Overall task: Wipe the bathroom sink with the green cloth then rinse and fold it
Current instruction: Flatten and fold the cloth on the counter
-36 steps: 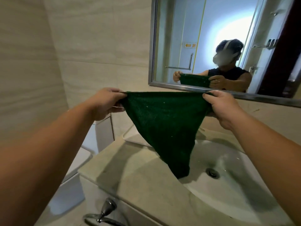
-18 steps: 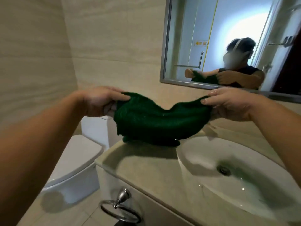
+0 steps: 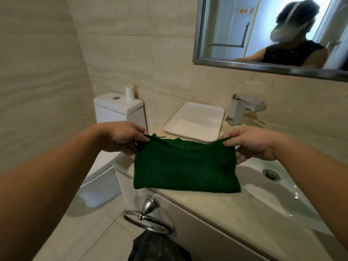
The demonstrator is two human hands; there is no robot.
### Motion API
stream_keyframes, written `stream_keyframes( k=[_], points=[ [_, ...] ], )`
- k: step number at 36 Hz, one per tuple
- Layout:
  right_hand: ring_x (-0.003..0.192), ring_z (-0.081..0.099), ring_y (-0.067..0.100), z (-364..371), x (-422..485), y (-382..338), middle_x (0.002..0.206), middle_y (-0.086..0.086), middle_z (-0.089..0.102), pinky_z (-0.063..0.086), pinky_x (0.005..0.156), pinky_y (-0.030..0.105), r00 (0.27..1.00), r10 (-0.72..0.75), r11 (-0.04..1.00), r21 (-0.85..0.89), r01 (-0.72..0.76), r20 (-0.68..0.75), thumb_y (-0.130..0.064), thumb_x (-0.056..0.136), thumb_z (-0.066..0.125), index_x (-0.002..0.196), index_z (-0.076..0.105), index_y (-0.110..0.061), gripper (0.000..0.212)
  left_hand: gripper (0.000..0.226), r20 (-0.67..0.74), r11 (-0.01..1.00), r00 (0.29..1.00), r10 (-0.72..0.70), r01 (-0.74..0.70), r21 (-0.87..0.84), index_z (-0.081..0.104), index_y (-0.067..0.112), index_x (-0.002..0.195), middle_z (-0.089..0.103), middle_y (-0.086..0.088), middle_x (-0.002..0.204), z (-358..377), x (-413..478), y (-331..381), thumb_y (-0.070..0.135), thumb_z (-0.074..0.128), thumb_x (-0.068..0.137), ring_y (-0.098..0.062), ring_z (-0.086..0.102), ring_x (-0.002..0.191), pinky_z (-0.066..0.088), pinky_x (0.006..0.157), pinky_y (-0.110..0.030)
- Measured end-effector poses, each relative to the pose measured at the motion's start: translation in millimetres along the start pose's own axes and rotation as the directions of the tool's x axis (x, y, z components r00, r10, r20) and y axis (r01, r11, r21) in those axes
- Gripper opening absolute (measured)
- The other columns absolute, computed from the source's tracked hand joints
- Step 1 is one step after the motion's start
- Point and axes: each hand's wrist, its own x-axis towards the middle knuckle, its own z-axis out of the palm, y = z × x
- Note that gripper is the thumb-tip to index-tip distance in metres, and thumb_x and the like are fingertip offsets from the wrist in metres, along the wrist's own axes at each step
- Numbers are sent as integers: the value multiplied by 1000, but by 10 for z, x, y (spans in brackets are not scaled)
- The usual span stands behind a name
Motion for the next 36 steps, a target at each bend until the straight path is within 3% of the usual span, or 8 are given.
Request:
stream_keyframes(
  k=[5, 8, 11, 16, 19, 24, 31, 36],
  points=[
    [78, 71, 31, 27, 254, 70, 111, 23, 73, 65, 74, 44, 974, -18, 1000, -3, 18, -227, -15, 103, 59, 113, 69, -8, 16, 19, -243, 998, 970, 17, -3, 60, 70, 3, 116, 72, -22, 109, -100, 262, -51, 16, 58, 108, -32, 70, 88, 63, 80, -43],
    [83, 71, 28, 59, 374, 87, 106, 20, 73, 65, 82, 48, 968, -31, 997, -76, 12, -249, -16, 100, 64, 109, 70, -10, 12, 15, -326, 985, 943, 64, -7, 173, 69, 3, 113, 72, -21, 112, -87, 381, -22, 13, 64, 104, -29, 69, 91, 61, 74, -35],
    [96, 74, 26, 107, 425, 79, 105, 13, 75, 64, 86, 47, 978, -29, 997, -79, 13, -205, -14, 94, 72, 110, 69, -10, 16, 15, -331, 938, 936, 120, 3, 348, 68, 9, 111, 72, -16, 116, -19, 461, 45, 15, 74, 97, -27, 67, 97, 58, 76, -35],
    [97, 75, 32, 191, 491, 60, 106, 14, 75, 63, 87, 53, 981, -13, 992, -127, -12, -196, -4, 86, 79, 110, 66, -10, 28, 44, -276, 841, 954, 116, 54, 539, 65, 15, 137, 65, -6, 134, 139, 528, 150, 16, 78, 95, -29, 61, 124, 51, 109, -44],
    [94, 76, 32, 236, 489, 48, 103, 16, 75, 63, 86, 51, 981, 1, 993, -118, -25, -196, 0, 87, 76, 107, 67, -8, 24, 34, -277, 805, 955, 108, 79, 588, 69, 15, 129, 69, -7, 126, 178, 571, 189, 15, 75, 96, -26, 64, 114, 53, 104, -41],
    [91, 75, 30, 248, 439, -1, 103, 20, 74, 63, 69, 35, 983, 36, 995, -82, -51, -180, 3, 87, 70, 107, 68, -2, 21, 11, -209, 726, 972, 110, 65, 685, 68, 22, 105, 68, -4, 108, 228, 570, 283, 18, 74, 96, -22, 63, 100, 49, 88, -35],
    [103, 71, 33, 215, 420, -10, 113, 21, 71, 63, 75, 36, 994, 30, 996, -82, -38, -107, -1, 91, 66, 114, 67, -5, 23, 14, -155, 560, 973, 171, 34, 828, 60, 26, 99, 62, 2, 98, 321, 568, 309, 17, 71, 95, -19, 58, 90, 48, 79, -34],
    [102, 73, 34, 170, 412, -56, 113, 21, 72, 64, 84, 45, 996, -15, 995, -100, 6, -88, -2, 92, 68, 113, 65, -7, 22, 19, -121, 551, 965, 233, -29, 834, 58, 28, 100, 59, 4, 97, 315, 524, 344, 16, 71, 94, -15, 56, 85, 45, 69, -31]
  ],
)
